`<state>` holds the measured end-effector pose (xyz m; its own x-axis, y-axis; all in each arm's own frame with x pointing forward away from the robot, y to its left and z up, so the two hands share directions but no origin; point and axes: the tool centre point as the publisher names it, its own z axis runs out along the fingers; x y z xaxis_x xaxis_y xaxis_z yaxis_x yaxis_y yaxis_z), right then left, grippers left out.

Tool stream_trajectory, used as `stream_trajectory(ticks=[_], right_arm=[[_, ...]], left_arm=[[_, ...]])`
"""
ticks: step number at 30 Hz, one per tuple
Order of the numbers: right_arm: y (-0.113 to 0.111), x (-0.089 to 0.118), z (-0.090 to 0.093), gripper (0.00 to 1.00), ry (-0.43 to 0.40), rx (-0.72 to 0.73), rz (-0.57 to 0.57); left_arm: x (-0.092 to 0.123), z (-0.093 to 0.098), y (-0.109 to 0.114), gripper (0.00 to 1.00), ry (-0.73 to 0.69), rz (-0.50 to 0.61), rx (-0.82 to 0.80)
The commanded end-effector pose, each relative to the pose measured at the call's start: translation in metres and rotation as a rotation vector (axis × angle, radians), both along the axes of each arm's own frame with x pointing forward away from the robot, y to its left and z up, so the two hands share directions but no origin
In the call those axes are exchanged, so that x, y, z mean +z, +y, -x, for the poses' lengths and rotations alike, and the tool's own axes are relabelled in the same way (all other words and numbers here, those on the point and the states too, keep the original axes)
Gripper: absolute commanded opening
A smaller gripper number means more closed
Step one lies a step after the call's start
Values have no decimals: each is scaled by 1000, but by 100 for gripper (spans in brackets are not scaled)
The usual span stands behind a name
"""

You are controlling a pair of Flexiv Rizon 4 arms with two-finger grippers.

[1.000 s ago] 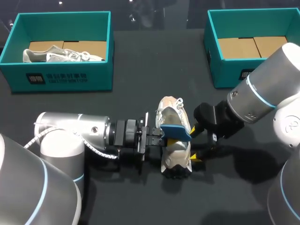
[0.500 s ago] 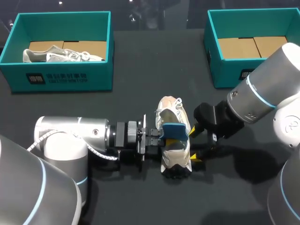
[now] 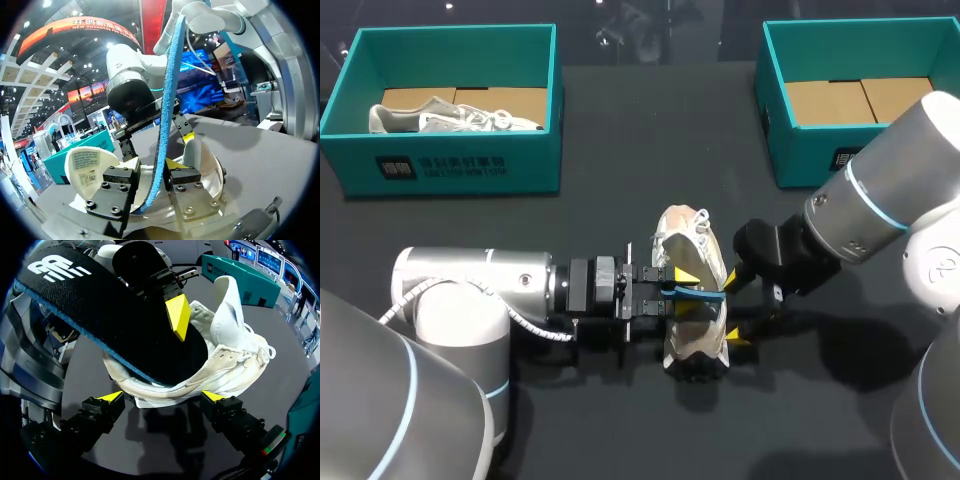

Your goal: Take the shoe out of the shoebox, open the shoe tongue, remove and reinsert the insole, then place the shoe into the shoebox

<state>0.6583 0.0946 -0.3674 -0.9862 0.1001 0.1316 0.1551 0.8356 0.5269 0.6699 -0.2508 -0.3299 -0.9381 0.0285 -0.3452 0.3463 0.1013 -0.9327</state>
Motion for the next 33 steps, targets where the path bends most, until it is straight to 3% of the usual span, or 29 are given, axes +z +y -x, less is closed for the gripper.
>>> stream_trajectory(ticks=[1, 8, 17, 20, 21, 22, 33], right_arm=[[1, -1, 1, 100, -2, -1, 2], [1, -1, 1, 100, -2, -1, 2], [1, -1, 1, 100, -2, -1, 2], [1, -1, 1, 100, -2, -1, 2], [1, -1, 1, 100, -2, -1, 2], [1, -1, 1, 100, -2, -1, 2], [1, -1, 1, 100, -2, -1, 2]], left_arm=[[10, 6, 3, 33, -3, -1, 5], [23, 15, 0, 38, -19, 5, -19], [32, 27, -10, 37, -36, -3, -72], [32, 29, -12, 25, -47, -8, -83], [31, 29, -13, 9, -53, -10, -81], [30, 28, -14, 0, -56, -11, -79], [5, 10, -12, 0, -83, -53, -23]])
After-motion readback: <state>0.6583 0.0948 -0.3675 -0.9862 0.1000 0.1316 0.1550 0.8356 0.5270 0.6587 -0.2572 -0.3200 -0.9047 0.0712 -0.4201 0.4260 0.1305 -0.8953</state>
